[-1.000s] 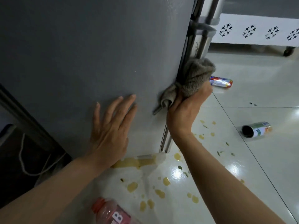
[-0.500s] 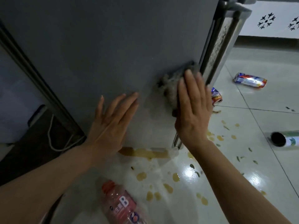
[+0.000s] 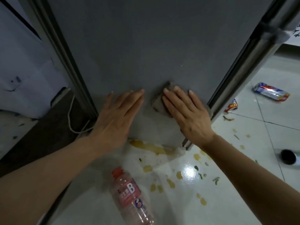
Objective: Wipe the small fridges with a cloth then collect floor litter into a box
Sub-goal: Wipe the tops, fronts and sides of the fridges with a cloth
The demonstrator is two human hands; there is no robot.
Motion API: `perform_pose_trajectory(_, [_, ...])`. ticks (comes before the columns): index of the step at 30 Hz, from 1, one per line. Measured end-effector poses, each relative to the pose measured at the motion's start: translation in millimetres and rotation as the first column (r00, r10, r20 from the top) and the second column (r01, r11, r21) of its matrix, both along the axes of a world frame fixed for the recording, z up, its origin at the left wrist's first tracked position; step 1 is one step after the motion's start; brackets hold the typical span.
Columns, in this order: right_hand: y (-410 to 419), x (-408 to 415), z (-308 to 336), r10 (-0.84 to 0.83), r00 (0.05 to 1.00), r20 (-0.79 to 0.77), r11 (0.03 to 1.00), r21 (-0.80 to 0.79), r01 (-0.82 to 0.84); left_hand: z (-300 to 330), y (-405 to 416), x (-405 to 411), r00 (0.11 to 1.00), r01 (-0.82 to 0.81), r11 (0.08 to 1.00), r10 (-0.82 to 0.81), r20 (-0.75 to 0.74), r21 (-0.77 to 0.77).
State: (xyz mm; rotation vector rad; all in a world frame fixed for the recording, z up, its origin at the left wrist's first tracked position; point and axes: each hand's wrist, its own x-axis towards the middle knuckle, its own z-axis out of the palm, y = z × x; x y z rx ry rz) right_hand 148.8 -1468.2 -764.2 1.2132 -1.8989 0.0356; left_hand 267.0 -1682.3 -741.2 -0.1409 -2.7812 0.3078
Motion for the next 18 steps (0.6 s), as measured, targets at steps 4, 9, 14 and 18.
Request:
perform_pose_trajectory(4, [-33,9,-11,-0.031,0.999,-0.014,0.998,0.055,0.032,-3,-17,4,0.997,-0.03,0.995,0.035,-0.063,0.092])
perform_pose_trajectory(9, [-42,19,-36,0.011,0.995,-0.095,0.852,0.522,0.04,-13,-49,8,0.994,-0.02,0.996,0.03,-0.106,0.088])
perform_pose_trajectory(14, [-63,7,11,0.025,0.987,-0.156,0.989,0.149,-0.002,-20,-73,13,0.99,-0.008,0.986,0.03,-0.136,0.165])
perform_pose_trajectory(18, [-84,14,0,-0.056,0.994,-0.096,0.99,0.124,0.068,-31,-75,15,0.991,-0.014,0.974,0.044,-0.128,0.228])
